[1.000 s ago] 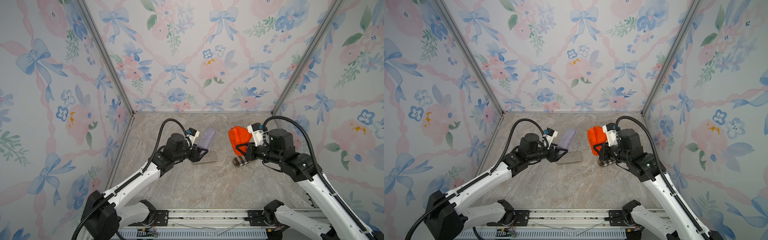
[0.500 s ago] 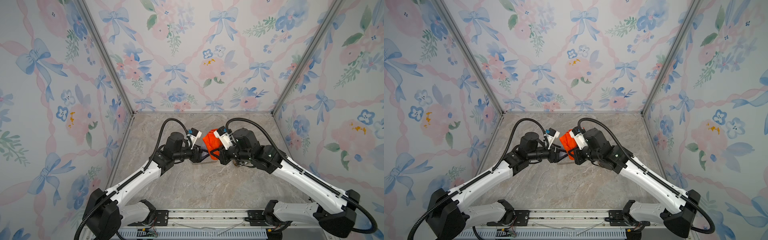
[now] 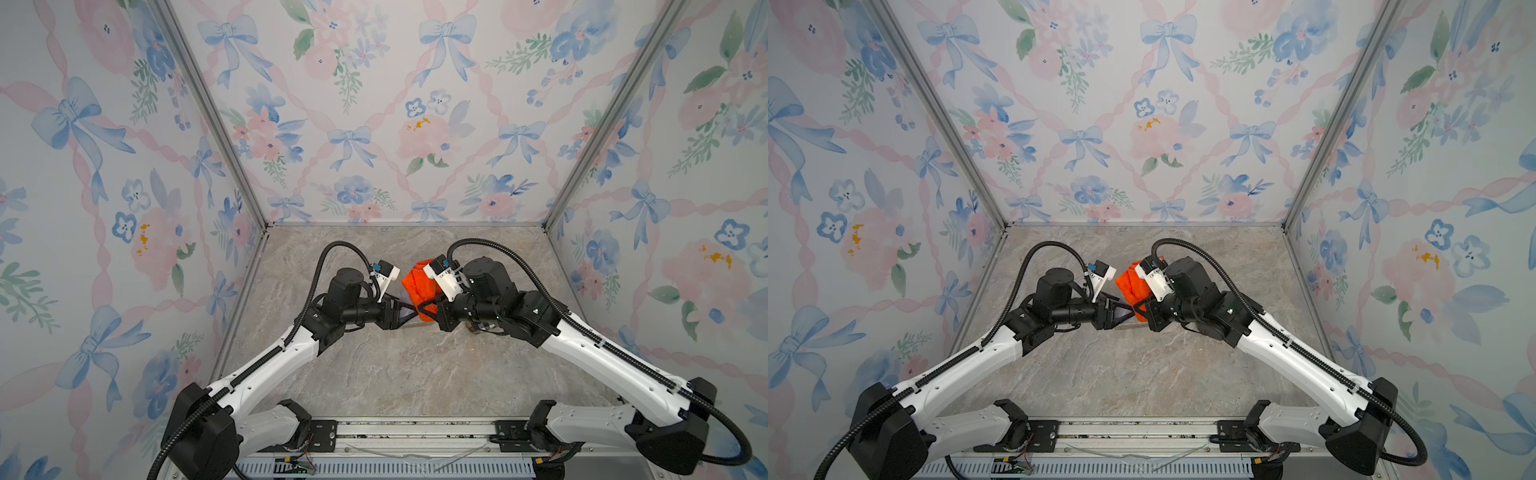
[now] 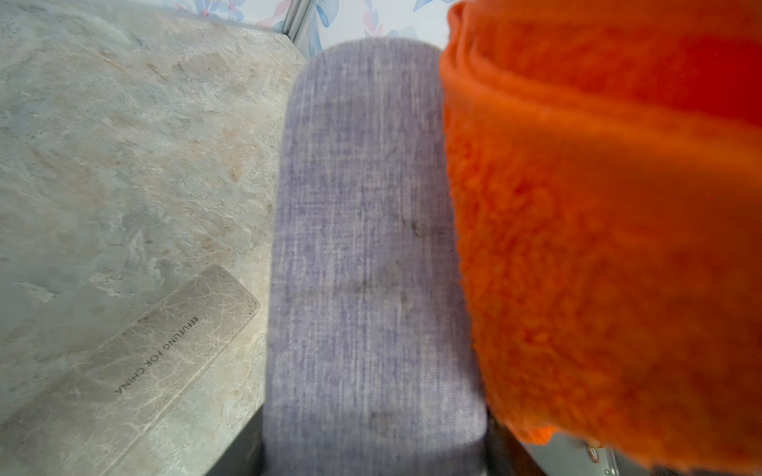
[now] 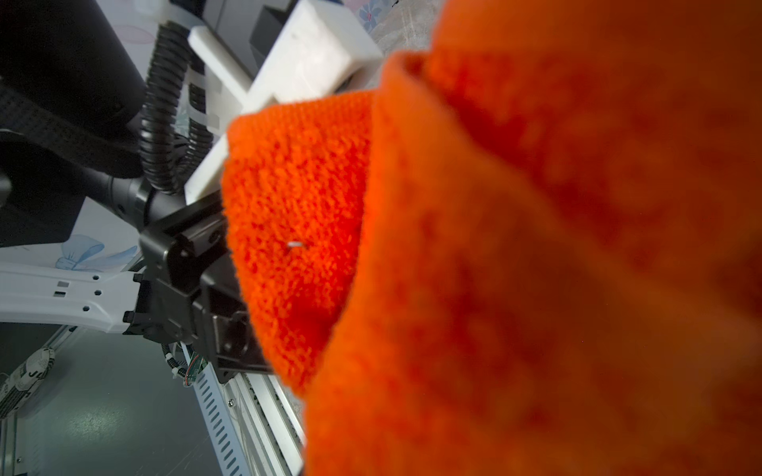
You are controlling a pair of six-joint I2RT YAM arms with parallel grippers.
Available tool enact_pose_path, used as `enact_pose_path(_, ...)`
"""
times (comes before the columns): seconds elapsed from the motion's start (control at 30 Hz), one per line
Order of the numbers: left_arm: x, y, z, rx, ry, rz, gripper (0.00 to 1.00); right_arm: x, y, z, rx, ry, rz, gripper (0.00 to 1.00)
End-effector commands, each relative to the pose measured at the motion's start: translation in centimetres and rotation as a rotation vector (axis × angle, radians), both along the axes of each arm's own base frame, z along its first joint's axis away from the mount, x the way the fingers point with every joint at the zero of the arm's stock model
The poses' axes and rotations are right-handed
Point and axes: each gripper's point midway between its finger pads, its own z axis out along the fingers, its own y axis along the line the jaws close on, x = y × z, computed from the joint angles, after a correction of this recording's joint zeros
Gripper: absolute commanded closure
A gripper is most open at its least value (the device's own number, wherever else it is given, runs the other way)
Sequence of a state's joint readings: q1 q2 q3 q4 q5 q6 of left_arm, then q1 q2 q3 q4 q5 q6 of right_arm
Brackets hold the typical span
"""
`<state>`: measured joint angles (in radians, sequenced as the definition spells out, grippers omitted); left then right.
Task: Wipe the eyeglass case
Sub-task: Wipe the dirt from the eyeglass case.
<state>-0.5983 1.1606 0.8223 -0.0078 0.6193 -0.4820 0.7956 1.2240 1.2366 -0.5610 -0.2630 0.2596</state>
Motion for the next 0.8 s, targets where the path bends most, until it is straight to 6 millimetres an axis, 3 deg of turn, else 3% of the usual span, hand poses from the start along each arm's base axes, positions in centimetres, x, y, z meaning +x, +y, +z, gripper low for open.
enact_pose_path(0.0,-2.1,-0.9,4.6,-0.126,-0.113,-0.124,0.65,3.4,-2.4,-0.4,-0.025,-0.030,-0.076,1.00)
enact_pose_path(0.1,-2.2,-0.8,4.7,-0.131,-0.110,-0.119,0.65,3.3,-2.4,-0.2,-0.041,-0.036,-0.067,1.00)
enact_pose_path(0.3,-2.0,-0.8,4.5,-0.131,-0.099,-0.117,0.65,-2.0,2.0,1.4,0.021,-0.064,0.083,1.00)
enact_pose_path(0.37,-2.1,-1.0,4.6,-0.132,-0.099,-0.127,0.65,-2.6,2.4,1.8,0.062,-0.059,0.110,1.00)
enact_pose_path(0.43,-2.2,-1.1,4.7,-0.133,-0.097,-0.143,0.65,-1.3,1.4,1.5,0.045,-0.065,0.076,1.00)
enact_pose_path(0.6,-2.7,-1.1,4.6,-0.128,-0.094,-0.164,0.65,4.8,-3.5,0.7,0.012,-0.031,-0.103,1.00)
enact_pose_path(0.67,-2.8,-1.0,4.6,-0.126,-0.094,-0.161,0.65,5.1,-3.8,1.0,0.002,-0.039,-0.112,1.00)
enact_pose_path(0.77,-2.7,-1.0,4.4,-0.120,-0.089,-0.158,0.65,2.4,-1.7,1.2,0.019,-0.014,-0.035,1.00)
